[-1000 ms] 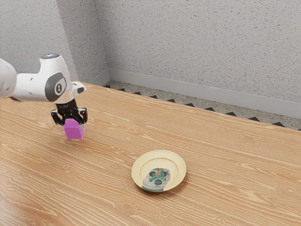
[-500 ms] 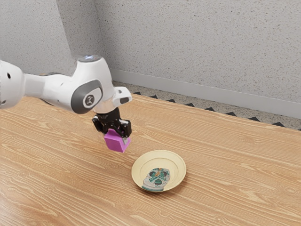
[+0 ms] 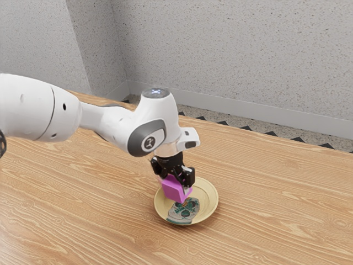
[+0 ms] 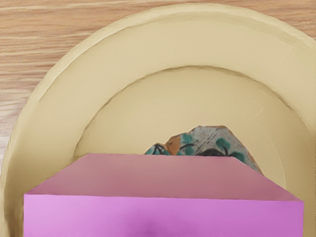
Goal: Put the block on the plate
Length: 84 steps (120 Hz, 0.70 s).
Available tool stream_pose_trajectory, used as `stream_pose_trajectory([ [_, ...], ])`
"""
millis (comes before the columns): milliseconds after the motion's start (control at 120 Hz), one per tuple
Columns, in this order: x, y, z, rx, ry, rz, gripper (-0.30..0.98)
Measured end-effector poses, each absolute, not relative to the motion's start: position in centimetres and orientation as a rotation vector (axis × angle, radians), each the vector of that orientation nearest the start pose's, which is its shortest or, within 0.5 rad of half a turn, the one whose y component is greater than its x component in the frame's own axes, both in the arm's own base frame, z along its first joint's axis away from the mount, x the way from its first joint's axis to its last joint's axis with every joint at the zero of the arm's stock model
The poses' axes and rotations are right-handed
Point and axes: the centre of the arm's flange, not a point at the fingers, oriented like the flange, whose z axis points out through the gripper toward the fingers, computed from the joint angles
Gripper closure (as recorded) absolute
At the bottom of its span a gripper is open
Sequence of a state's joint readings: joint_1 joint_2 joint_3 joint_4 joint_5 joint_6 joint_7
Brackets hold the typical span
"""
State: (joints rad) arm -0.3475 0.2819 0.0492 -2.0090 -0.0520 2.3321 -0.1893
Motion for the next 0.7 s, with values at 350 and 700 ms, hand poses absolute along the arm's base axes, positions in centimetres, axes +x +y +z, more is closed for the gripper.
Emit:
stream_pose_trajectory([
  [350,57.2,-20.2,32.2,-3.186,0.178,-0.084,0.09],
  [700,60.4,-15.1,48.6,-3.197,0.163,-0.220,0.02],
])
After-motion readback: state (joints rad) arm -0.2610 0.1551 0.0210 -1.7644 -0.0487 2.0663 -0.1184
